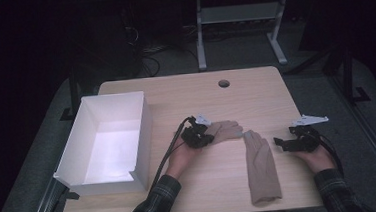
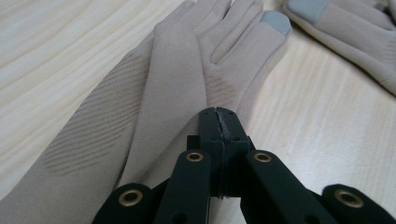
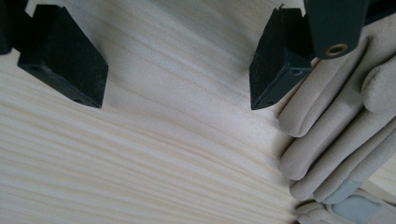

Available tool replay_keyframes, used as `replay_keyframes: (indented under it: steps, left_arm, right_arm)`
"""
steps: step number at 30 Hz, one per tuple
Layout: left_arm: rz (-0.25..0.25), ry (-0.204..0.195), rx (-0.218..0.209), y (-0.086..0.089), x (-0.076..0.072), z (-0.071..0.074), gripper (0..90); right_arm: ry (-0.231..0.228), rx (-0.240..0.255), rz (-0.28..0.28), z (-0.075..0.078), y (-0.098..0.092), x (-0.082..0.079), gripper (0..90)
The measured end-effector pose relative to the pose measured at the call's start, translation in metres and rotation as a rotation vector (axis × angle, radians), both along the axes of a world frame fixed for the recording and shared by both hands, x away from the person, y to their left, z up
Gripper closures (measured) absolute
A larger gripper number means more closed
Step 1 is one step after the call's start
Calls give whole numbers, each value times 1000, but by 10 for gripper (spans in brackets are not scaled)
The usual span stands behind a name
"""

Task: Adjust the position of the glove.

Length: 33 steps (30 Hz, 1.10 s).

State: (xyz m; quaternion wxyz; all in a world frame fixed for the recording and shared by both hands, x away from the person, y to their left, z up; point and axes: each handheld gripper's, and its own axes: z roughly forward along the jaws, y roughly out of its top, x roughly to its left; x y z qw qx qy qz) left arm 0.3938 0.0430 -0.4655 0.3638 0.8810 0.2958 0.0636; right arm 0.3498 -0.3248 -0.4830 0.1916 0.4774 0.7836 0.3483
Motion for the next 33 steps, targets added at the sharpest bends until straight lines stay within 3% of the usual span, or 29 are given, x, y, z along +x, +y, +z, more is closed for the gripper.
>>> replay_keyframes:
  steps: [5,12,16,19,22,29,33]
  left_arm:
    - [-1,5,-16,6,1,6,879]
    - [81,-36,-27,29,8,23,895]
    - [139,-58,-4,43,17,25,895]
    - [188,-62,10,52,23,23,895]
    - [205,-60,28,57,26,19,896]
    - [200,-41,71,52,29,4,895]
    - [197,-41,86,52,26,6,896]
  right_arm:
    - [0,-2,2,0,0,0,191]
    - [-1,-2,2,0,0,0,191]
    - [-1,-1,1,0,0,0,191]
    - [0,0,0,0,0,0,191]
    - [0,0,0,0,0,0,191]
    - [0,0,0,0,0,0,191]
    - [-1,-1,1,0,0,0,191]
